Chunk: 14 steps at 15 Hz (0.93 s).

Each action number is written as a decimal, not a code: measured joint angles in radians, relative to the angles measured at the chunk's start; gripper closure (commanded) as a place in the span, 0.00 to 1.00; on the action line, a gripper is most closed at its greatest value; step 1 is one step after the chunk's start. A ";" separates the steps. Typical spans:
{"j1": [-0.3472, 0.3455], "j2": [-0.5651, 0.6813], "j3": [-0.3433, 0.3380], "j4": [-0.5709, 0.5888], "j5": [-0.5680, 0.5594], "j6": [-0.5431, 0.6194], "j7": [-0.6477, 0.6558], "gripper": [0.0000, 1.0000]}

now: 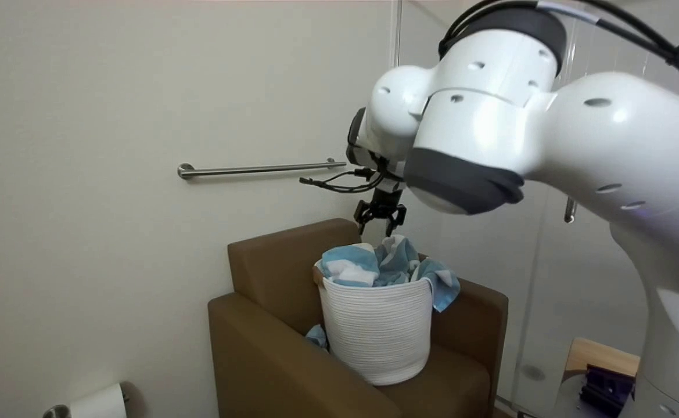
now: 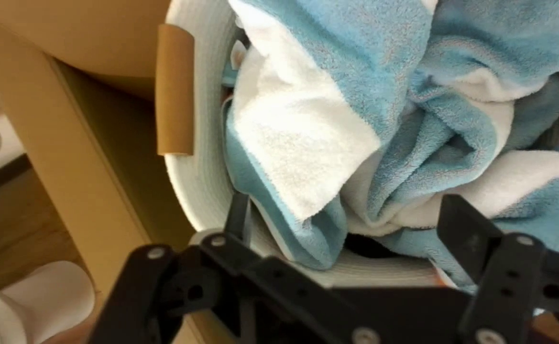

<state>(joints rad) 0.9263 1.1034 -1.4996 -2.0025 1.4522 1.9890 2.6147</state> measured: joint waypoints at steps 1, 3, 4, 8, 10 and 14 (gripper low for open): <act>0.032 -0.037 -0.018 -0.024 0.002 0.000 0.000 0.00; 0.087 -0.072 -0.052 -0.040 0.000 -0.034 0.000 0.00; 0.107 -0.076 -0.057 -0.039 -0.001 -0.063 0.000 0.00; 0.114 -0.024 -0.010 -0.028 -0.007 -0.205 0.000 0.00; 0.085 0.031 0.033 -0.003 -0.009 -0.272 0.000 0.00; 0.021 0.142 0.115 0.120 -0.046 -0.412 -0.003 0.00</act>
<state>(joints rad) 0.9469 1.2449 -1.3843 -1.8823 1.4062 1.5771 2.6120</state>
